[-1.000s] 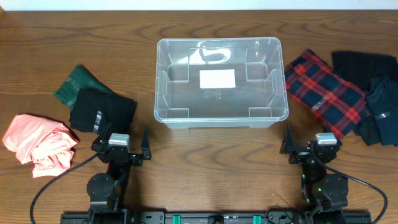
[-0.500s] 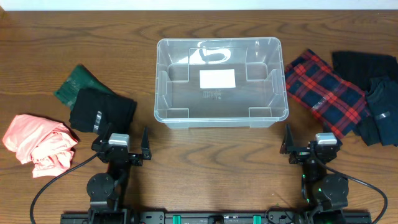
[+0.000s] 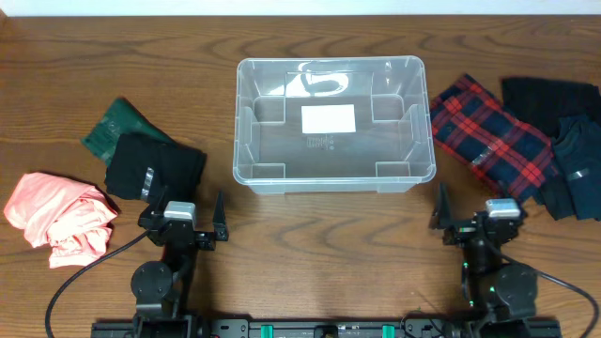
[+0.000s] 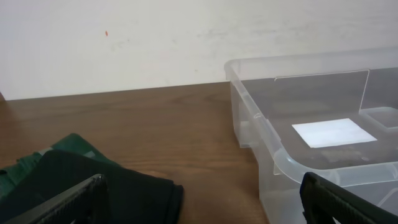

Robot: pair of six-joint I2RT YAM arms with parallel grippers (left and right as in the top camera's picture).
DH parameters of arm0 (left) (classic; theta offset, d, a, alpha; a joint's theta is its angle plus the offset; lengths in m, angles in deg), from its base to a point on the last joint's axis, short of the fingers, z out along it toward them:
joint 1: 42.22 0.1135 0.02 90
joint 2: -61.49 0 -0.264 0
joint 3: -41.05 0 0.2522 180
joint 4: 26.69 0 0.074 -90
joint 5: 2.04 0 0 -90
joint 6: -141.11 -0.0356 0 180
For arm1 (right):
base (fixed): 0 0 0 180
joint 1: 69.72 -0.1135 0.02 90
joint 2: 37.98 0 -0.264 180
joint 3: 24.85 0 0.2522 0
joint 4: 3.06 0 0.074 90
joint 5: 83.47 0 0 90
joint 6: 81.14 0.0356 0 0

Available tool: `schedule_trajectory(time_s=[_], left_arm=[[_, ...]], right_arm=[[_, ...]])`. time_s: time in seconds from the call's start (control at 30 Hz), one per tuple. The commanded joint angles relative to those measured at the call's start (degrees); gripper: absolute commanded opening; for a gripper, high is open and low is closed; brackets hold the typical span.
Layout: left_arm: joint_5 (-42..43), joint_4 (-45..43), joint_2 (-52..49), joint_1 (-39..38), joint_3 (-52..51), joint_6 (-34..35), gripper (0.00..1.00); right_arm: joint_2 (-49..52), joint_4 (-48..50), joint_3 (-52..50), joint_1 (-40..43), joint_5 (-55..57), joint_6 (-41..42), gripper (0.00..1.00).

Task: Pack container
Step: 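Reach the right gripper to the plaid shirt and grasp it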

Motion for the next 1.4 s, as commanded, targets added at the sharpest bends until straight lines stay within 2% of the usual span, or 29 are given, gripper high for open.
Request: schedule_trajectory(time_s=[0.0,0.23,0.5,0.63,0.83,0.93,1.37], left_arm=[[0.4,1.9,0.4,-0.1,-1.0,-1.2,0.98],[0.4,1.9,0.4,-0.1,-1.0,-1.2,0.98],[0.4,1.9,0.4,-0.1,-1.0,-1.2,0.98],[0.4,1.9,0.4,-0.1,-1.0,-1.2,0.98],[0.4,1.9,0.4,-0.1,-1.0,-1.2,0.98],[0.4,1.9,0.4,-0.1,-1.0,-1.2,0.98],[0.4,1.9,0.4,-0.1,-1.0,-1.2,0.98]], right_arm=[[5.7,-3.2,9.2,0.5,4.6,-4.3,0.99],[27.6,-15.7,28.6,0.5,8.7,-5.9,0.99],[54.8,-43.0,56.4,3.9,9.6,-12.2,0.99],[62.5,-50.9,65.7,4.4,13.9,-15.2,0.99],[67.4,-54.3,67.1,5.1,12.4,-26.5,0.99],[70.6,-56.6,65.8,5.4,11.1,-27.9,0.99],[84.8,-50.4,60.6,6.6,11.6,-29.7,0.99]])
